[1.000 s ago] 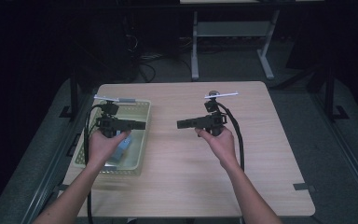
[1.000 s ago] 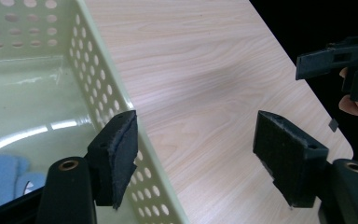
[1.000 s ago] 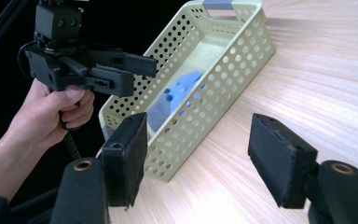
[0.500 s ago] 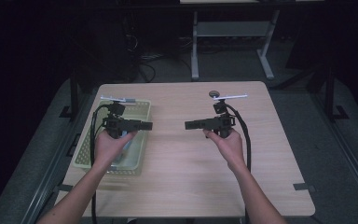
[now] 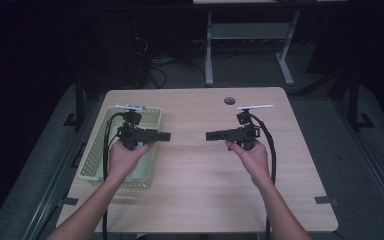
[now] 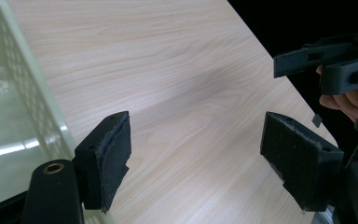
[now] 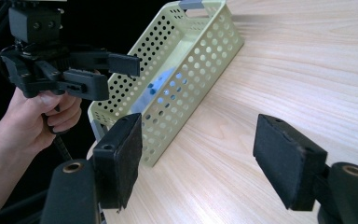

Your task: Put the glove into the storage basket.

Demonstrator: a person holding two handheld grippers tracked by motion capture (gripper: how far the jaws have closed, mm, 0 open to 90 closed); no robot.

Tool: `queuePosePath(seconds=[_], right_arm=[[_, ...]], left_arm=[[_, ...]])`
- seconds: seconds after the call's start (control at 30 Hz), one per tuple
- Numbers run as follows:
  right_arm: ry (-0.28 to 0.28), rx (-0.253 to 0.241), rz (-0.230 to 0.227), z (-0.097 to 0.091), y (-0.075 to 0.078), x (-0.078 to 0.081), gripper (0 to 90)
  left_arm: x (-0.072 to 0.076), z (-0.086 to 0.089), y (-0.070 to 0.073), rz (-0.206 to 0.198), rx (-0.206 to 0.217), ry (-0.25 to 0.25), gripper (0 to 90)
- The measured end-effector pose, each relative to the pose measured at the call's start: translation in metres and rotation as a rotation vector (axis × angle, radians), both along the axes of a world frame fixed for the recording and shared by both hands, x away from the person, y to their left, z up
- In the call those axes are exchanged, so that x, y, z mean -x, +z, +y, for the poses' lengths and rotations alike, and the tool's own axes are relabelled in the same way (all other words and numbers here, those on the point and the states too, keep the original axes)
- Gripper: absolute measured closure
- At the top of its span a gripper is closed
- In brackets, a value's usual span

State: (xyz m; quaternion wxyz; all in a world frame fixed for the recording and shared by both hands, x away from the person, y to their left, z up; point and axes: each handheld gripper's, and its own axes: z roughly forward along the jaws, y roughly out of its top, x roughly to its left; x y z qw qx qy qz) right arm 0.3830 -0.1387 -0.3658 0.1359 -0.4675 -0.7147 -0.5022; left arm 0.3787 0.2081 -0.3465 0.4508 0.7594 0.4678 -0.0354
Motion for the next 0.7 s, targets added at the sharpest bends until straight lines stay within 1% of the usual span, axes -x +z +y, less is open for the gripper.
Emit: queuePosePath(seconds=[0.1, 0.13, 0.27, 0.5, 0.53, 0.6, 0.7], right_arm=[[-0.006, -0.007, 0.005, -0.004, 0.0, 0.001, 32.2], [-0.01, -0.004, -0.001, -0.005, -0.001, 0.002, 32.2], [-0.014, -0.009, 0.008, -0.01, -0.003, 0.004, 31.9], [-0.028, -0.017, 0.016, -0.02, -0.006, 0.008, 31.6], [-0.028, -0.009, 0.012, -0.022, -0.006, 0.008, 31.4], [-0.032, -0.01, 0.016, -0.025, -0.006, 0.009, 31.4], [-0.038, -0.01, 0.011, -0.029, -0.007, 0.011, 31.4]], left_arm=[[0.001, -0.004, 0.0, -0.002, 0.004, -0.006, 24.1], [0.001, -0.005, 0.0, -0.003, -0.001, -0.012, 23.9], [0.002, -0.012, -0.001, -0.002, -0.006, -0.026, 23.4], [0.006, -0.021, -0.002, -0.007, 0.01, -0.042, 23.1], [0.006, -0.023, -0.002, -0.008, 0.013, -0.041, 23.1], [0.007, -0.026, -0.004, -0.005, 0.008, -0.048, 23.1], [0.008, -0.029, -0.007, 0.002, 0.014, -0.053, 23.0]])
